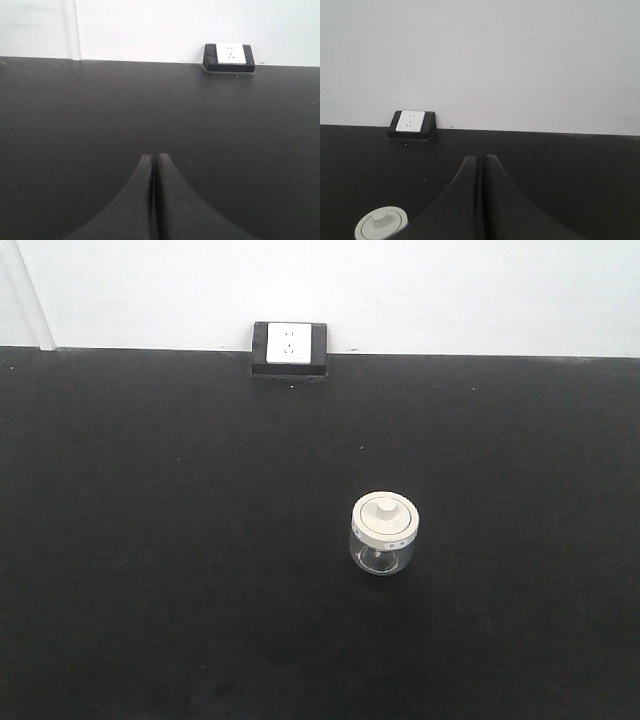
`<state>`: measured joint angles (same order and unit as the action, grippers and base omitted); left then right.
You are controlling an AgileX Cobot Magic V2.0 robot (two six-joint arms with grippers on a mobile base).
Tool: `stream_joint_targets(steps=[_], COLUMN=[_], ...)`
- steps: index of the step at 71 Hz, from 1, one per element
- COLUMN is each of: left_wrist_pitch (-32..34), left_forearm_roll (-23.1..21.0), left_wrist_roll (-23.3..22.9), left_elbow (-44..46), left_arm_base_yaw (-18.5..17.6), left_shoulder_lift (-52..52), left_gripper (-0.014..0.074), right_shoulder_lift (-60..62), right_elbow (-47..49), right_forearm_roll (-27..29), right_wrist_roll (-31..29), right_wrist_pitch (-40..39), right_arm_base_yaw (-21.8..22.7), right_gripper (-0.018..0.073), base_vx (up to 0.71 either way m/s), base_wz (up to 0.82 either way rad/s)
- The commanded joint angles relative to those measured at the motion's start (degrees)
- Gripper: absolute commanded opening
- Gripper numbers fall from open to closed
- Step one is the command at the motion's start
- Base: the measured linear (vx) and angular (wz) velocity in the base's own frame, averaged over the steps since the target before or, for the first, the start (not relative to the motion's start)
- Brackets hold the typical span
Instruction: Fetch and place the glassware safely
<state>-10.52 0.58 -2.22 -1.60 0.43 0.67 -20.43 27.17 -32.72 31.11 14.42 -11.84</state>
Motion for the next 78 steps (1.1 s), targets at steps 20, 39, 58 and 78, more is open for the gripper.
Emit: stream_joint_targets(steps=[20, 39, 58, 78], left_wrist_pitch=[4.7, 4.7, 4.7, 4.7], left_forearm_roll=[-0.6, -0.6, -0.6, -0.6], left_wrist_roll=[-0.4, -0.4, -0.4, -0.4], left_elbow=[-1.6, -1.6, -1.6, -1.6], left_arm_base_yaw=[-0.2, -0.2, -0.2, -0.2], left_shoulder_lift=[0.7, 0.7, 0.7, 0.7], left_gripper=[-0.0007, -0.0007, -0.0007, -0.0007], right_shoulder_lift=[-1.8, -1.9, 4.0, 11.4], right_elbow=[1.4, -4.2, -15.1, -28.5], right_forearm_roll=[7.7, 20.3, 20.5, 24.0], right_wrist_roll=[-11.0, -20.2, -20.1, -20.1], right_wrist_pitch=[-1.1, -6.8, -11.9, -18.1], right_arm_base_yaw=[3.6, 13.3, 15.1, 15.1], right_gripper=[-0.0004, -0.0004, -0.0004, -0.0004], base_vx=[0.0, 0.0, 0.0, 0.0], base_wz=[0.0, 0.0, 0.0, 0.0])
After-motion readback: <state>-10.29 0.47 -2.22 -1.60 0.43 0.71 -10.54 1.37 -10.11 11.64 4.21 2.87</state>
